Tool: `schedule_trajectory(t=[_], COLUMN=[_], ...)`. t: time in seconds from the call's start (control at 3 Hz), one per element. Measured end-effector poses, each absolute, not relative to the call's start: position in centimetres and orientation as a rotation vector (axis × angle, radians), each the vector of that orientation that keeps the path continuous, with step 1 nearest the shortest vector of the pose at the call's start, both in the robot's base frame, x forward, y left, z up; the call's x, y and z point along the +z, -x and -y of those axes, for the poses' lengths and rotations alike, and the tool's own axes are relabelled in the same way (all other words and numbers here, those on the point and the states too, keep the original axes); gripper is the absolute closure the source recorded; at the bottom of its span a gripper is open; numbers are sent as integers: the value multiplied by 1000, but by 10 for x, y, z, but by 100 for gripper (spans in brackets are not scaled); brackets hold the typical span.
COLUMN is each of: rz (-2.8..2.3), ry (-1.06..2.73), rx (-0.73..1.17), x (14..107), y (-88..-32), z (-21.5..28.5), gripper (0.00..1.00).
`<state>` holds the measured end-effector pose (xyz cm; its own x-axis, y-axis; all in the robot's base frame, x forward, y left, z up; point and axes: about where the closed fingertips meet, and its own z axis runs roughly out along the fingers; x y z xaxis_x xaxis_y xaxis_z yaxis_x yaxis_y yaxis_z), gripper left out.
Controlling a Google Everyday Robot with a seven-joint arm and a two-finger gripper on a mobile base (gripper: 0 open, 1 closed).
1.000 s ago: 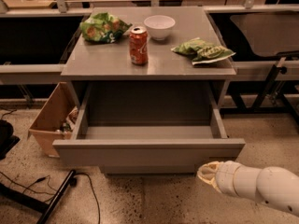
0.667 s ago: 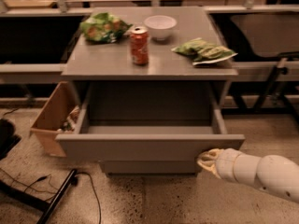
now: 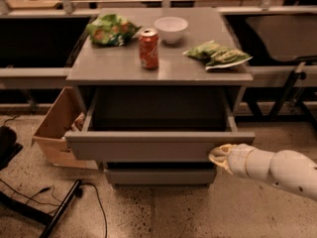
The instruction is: Close top drawer
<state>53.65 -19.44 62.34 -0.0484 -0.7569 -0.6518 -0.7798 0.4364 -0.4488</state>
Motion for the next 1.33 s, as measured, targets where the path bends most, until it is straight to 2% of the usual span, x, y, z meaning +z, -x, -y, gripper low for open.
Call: schedule_trajectory(t=[0.33, 0.67, 1.0, 1.33], rz=[-1797, -1752, -1752, -1729], ry=[1318, 1327, 1327, 1329], rx=[32, 13, 13, -4], x=[623, 635, 635, 646], y=[-537, -578, -577, -603], z=[194, 199, 199, 204], gripper=[100, 100, 100, 100])
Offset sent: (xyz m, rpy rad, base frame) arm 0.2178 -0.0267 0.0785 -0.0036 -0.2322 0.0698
